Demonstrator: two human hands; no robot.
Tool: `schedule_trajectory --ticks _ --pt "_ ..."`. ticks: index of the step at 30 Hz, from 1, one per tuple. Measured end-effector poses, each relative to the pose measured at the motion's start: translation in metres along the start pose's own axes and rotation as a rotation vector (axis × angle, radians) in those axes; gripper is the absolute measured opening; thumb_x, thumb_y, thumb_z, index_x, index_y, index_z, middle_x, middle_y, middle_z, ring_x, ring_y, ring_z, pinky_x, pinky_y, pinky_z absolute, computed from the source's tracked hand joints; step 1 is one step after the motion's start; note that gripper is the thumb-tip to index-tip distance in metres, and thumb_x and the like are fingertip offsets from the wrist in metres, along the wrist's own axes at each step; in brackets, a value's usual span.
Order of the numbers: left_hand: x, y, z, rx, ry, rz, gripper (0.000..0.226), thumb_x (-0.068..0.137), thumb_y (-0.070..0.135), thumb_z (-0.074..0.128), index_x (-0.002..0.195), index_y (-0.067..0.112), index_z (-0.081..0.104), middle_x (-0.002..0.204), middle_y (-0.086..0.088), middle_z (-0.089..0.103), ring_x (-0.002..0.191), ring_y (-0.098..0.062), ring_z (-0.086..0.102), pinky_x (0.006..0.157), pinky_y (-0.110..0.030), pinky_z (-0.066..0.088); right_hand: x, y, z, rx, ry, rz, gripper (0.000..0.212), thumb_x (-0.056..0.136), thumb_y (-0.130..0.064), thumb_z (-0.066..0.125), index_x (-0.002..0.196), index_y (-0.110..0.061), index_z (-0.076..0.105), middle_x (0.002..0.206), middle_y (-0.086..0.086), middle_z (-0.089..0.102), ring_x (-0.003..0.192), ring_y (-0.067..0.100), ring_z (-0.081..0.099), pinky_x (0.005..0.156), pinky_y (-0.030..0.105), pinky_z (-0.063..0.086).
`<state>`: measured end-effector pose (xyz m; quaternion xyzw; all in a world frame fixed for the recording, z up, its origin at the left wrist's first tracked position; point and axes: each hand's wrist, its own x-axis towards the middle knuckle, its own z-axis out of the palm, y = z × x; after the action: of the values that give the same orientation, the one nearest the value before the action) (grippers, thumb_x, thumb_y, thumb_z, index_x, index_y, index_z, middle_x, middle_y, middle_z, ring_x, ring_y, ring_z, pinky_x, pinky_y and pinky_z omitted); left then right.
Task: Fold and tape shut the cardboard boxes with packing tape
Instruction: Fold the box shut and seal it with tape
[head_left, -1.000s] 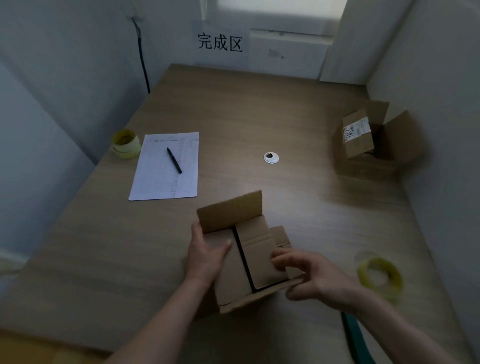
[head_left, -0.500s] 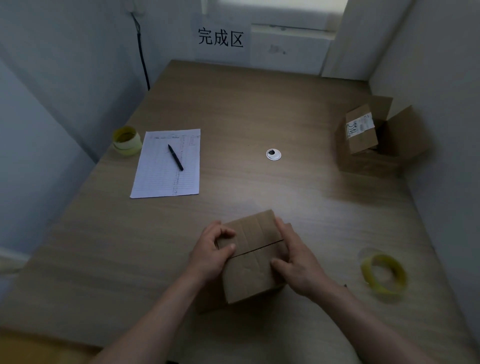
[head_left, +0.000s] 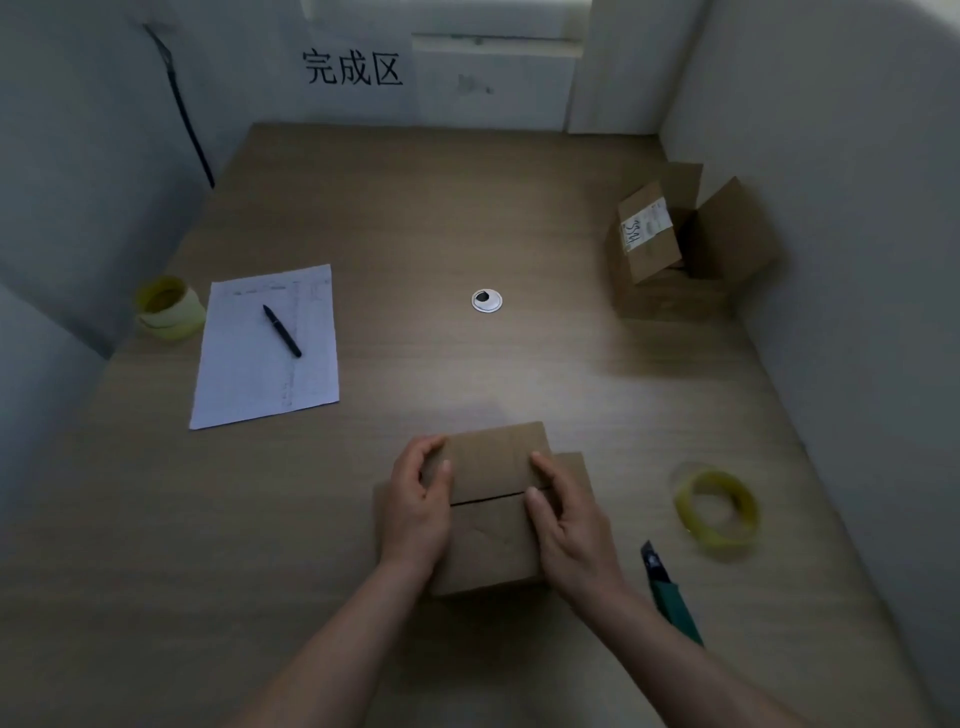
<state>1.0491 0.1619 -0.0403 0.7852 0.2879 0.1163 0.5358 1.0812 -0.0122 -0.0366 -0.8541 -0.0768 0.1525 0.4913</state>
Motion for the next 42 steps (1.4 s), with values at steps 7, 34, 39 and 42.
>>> schedule_trajectory --ticks 7,34,39,42 --pt "-0.001 0.002 -0.001 0.045 0.043 0.053 0.019 0.097 0.017 0.054 0.113 0.022 0.062 0.112 0.003 0.059 0.104 -0.013 0.056 0.093 -0.039 0.049 0.006 0.002 0.002 0.129 0.067 0.004 0.028 0.099 -0.027 0.054 0.119 -0.047 0.051 0.112 -0.030 0.049 0.106 -0.001 0.052 0.083 0.020 0.048" --pt "-0.034 0.011 0.000 0.873 -0.314 0.602 0.093 0.067 0.091 0.044 0.126 0.021 0.062 0.145 -0.006 0.049 0.139 -0.033 0.036 0.110 -0.060 0.020 0.016 0.134 -0.199 -1.224 -0.256 -0.056 0.025 0.089 -0.043 0.056 0.112 -0.040 0.065 0.143 -0.008 0.044 0.119 0.019 0.040 0.095 0.029 0.038" --pt "-0.033 0.009 -0.001 0.862 -0.325 0.557 0.098 0.061 0.093 0.047 0.128 0.021 0.053 0.149 -0.001 0.043 0.144 -0.027 0.028 0.116 -0.053 0.011 0.023 0.094 -0.179 -0.717 -0.017 -0.088 0.027 0.096 -0.044 0.047 0.097 -0.024 0.065 0.103 -0.001 0.069 0.100 0.026 0.061 0.082 0.039 0.047" --pt "-0.032 0.008 0.000 0.840 -0.319 0.550 0.102 0.059 0.093 0.048 0.132 0.021 0.047 0.151 0.000 0.040 0.145 -0.026 0.026 0.116 -0.050 0.008 0.023 0.024 -0.150 -0.124 0.022 -0.146 0.015 0.093 -0.030 0.050 0.085 -0.023 0.061 0.074 -0.005 0.064 0.072 0.015 0.062 0.065 0.038 0.050"
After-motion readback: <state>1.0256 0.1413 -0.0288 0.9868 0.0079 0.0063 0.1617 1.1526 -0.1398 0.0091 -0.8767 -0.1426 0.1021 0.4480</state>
